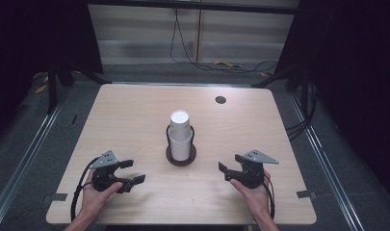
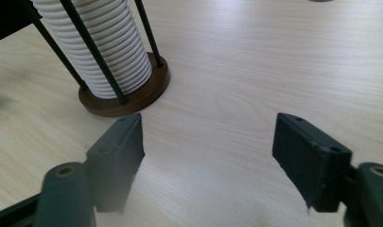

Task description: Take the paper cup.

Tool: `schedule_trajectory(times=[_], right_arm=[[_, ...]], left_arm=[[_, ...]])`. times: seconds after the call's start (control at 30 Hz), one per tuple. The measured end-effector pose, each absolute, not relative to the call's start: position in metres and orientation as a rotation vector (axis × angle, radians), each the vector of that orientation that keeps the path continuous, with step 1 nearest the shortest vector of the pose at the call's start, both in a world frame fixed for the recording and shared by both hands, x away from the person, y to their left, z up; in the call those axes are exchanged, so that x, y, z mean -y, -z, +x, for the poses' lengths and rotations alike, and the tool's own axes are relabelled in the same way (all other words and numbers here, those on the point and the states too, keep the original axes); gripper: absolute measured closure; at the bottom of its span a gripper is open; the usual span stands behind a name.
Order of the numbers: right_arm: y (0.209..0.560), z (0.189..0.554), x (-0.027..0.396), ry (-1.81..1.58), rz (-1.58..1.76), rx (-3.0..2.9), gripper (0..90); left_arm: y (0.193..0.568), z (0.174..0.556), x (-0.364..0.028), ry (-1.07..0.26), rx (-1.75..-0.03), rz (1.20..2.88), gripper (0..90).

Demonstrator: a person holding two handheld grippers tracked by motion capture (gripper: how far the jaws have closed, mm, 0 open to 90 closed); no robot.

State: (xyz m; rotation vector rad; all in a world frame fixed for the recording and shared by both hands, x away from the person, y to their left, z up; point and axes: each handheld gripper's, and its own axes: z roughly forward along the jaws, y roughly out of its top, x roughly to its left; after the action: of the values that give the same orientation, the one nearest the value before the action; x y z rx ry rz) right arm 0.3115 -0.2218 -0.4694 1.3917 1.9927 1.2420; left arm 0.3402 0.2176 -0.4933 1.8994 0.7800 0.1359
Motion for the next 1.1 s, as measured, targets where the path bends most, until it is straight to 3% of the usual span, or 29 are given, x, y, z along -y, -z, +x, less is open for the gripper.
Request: schedule_trajectory(times=[0.27,0.43,1.1], right_arm=[[0.472,0.315,0.222,-1.254,1.387,-2.03,28.2],[0.47,0.316,0.221,-1.274,1.37,-2.058,22.7],[0.439,0.325,0.195,-1.361,1.249,-2.114,23.1]], left_arm=[[0.494,0.34,-0.216,-0.13,-0.773,1.908,17.4],[0.495,0.341,-0.214,-0.122,-0.762,1.916,17.5],[0.49,0.332,-0.208,-0.099,-0.708,1.925,17.4]])
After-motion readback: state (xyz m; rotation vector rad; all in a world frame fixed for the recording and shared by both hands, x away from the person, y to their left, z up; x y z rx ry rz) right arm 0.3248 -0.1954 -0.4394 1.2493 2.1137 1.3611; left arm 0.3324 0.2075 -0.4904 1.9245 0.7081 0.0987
